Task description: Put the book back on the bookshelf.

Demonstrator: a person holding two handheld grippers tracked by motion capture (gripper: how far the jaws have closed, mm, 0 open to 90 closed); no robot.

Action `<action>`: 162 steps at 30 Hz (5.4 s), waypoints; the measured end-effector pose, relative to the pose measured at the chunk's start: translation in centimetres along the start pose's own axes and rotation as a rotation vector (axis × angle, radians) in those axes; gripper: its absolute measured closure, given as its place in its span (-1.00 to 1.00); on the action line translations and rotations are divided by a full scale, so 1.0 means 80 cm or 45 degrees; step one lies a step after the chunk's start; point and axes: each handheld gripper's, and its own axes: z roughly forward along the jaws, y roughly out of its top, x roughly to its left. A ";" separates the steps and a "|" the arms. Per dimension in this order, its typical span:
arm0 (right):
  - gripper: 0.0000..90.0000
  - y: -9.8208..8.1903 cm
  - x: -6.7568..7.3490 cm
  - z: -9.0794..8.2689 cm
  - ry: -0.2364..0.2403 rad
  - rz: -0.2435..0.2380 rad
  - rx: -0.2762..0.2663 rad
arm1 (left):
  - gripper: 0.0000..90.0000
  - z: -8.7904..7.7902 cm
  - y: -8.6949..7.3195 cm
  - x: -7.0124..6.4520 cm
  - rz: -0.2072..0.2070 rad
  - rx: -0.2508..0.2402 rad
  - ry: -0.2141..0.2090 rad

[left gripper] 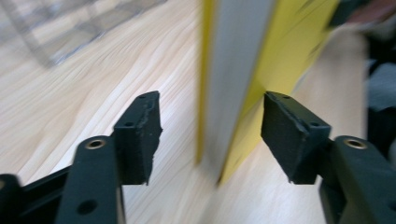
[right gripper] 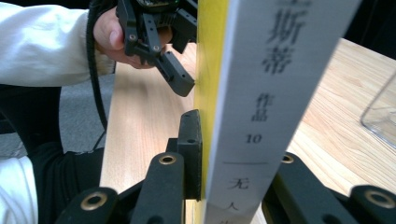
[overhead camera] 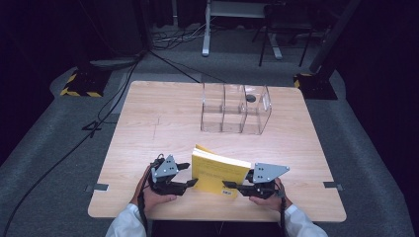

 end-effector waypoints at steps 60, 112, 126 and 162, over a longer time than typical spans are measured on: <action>0.69 0.045 -0.093 -0.138 -0.913 0.119 -0.105 | -0.67 -0.004 -0.062 0.033 -0.233 0.246 0.333; 0.69 0.041 -0.234 -0.007 -1.207 0.294 0.095 | -0.65 -0.004 -0.062 0.031 -0.246 0.239 0.327; 0.69 0.019 -0.242 0.003 -1.206 0.335 0.103 | -0.61 -0.004 -0.062 0.030 -0.240 0.235 0.318; 0.56 -0.016 -0.200 -0.026 -1.206 0.422 0.001 | -0.61 -0.004 -0.062 0.030 -0.240 0.237 0.317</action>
